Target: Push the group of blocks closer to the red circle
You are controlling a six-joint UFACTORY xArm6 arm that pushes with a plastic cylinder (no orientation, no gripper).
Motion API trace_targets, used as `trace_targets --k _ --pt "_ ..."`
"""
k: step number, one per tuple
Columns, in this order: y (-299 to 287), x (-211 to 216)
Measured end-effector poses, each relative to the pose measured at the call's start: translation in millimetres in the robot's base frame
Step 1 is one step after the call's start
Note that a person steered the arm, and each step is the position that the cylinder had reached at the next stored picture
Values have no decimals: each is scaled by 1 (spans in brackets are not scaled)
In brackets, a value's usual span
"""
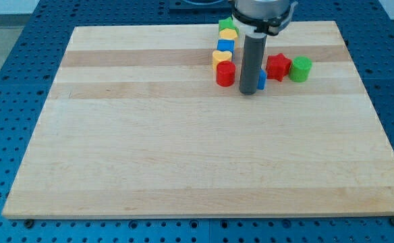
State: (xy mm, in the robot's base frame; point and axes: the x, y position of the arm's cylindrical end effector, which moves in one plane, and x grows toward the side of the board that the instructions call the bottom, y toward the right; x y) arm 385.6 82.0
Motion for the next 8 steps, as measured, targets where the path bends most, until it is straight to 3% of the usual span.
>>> trace_targets --k 2,3,4,5,7,8 --pt "8 4" --pt "27 49" --pt "112 44" --pt "186 -2" --pt "173 -89" --pt "151 -90"
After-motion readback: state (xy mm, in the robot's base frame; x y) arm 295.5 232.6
